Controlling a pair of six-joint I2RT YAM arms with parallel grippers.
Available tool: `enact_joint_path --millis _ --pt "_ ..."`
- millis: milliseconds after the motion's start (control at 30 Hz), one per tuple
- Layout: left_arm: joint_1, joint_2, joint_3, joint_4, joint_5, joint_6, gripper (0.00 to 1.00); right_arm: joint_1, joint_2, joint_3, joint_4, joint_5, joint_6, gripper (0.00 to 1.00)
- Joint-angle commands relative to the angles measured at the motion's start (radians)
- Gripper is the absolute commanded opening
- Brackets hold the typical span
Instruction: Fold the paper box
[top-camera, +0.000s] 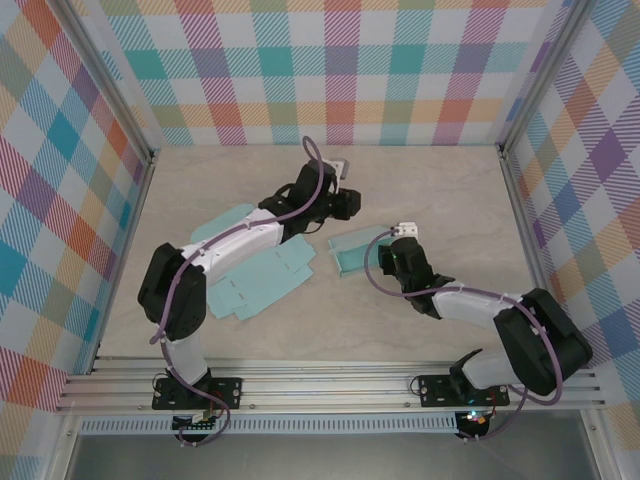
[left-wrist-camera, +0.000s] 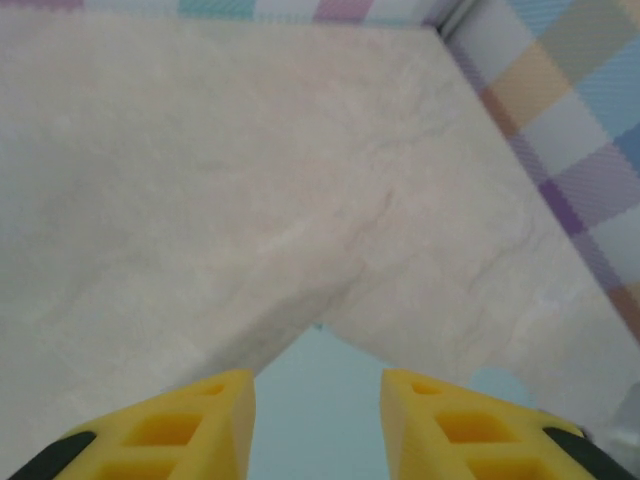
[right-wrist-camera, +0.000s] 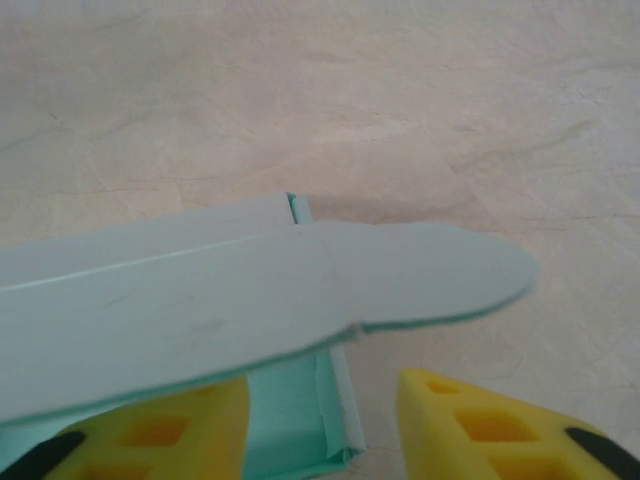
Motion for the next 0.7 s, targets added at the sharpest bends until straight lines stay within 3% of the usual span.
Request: enact_joint_path --millis 0,100,367,500,667 --pt "-0.022 0.015 0.015 -0.056 0.073 -0.018 0.37 0.022 -0.088 -0.009 -0.11 0.011 0.031 0.5" --pt "-0.032 0.032 0.006 -0.068 0.083 -0.02 0.33 0.031 -0.191 -0.006 -0.255 0.001 0.086 0.59" --pt "-0.037 0.06 -0.054 -0.053 0.109 -0.037 0.29 0.033 -0.505 0.089 -0.724 -0.016 0.239 0.68" --pt "-0.036 0.087 -0.075 -0.051 0.119 -0.039 0.28 0.024 -0.503 0.176 -0.841 -0.004 0.273 0.72" --pt "-0.038 0.118 -0.094 -0.055 0.124 -0.039 0.27 -0.004 -0.392 0.295 -0.906 -0.03 0.277 0.76"
